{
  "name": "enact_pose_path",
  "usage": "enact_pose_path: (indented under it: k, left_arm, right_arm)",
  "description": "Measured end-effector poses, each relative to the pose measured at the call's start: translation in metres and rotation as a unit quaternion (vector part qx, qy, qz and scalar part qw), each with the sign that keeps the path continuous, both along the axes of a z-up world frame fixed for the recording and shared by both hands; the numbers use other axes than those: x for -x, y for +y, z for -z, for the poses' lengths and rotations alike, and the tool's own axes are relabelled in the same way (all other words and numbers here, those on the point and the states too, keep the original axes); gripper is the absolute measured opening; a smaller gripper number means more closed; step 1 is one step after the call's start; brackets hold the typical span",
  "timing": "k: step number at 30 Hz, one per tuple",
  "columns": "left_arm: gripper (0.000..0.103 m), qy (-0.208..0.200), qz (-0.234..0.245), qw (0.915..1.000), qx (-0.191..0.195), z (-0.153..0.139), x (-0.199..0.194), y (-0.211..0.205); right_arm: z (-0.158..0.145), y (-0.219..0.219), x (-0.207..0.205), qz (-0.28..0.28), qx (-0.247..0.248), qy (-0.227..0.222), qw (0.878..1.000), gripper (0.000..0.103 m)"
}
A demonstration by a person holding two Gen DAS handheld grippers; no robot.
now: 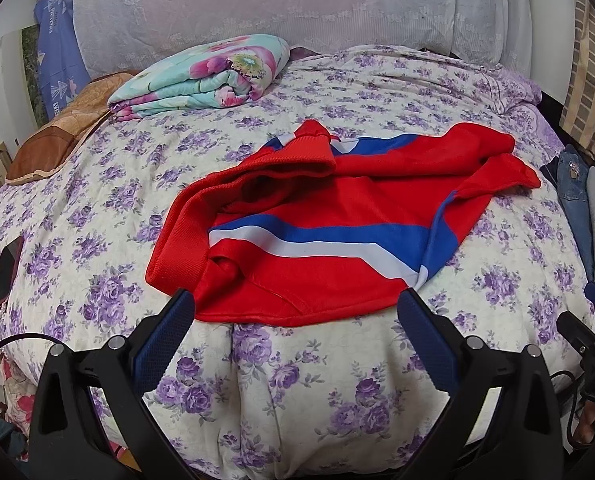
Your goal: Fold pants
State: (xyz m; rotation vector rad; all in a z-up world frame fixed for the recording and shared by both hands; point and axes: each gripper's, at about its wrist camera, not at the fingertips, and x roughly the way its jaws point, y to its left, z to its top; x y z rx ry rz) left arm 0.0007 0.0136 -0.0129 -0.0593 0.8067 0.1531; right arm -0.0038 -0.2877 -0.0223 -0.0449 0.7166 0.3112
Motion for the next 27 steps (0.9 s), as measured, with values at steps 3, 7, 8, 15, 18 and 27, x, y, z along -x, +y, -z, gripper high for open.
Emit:
enact_pose_path:
  k: [3, 7, 8, 15, 18, 27]
  left_arm:
    - [0.099, 0.003, 0.000, 1.0000, -0.001, 0.002, -0.003, -0.001]
    - [0.099, 0.008, -0.002, 1.0000, -0.004, 0.005, -0.006, -0.001]
    - [0.099, 0.009, -0.003, 0.9999, -0.007, 0.006, -0.007, -0.002]
    - [0.099, -0.009, 0.038, 0.9943, -0.099, -0.016, -0.048, -0.008]
    - [0.099, -0.003, 0.064, 0.9908, -0.119, -0.022, -0.086, -0.013]
    - [0.050, 0.091, 0.058, 0.9834, -0.146, 0.030, -0.189, 0.017]
  right_arm:
    - [0.000, -0.001, -0.002, 0.000, -0.002, 0.004, 1.000, 0.100]
    - [0.002, -0.003, -0.004, 0.000, -0.005, 0.008, 1.000, 0.100]
    - [0.002, -0.003, -0.004, 0.000, -0.006, 0.009, 1.000, 0.100]
    - [0.007, -0.007, -0.015, 0.005, -0.003, 0.018, 1.000, 0.100]
    - [0.010, -0.010, -0.024, 0.014, -0.006, 0.025, 1.000, 0.100]
    - [-0.002, -0.033, -0.059, 0.038, 0.017, 0.017, 0.999, 0.098]
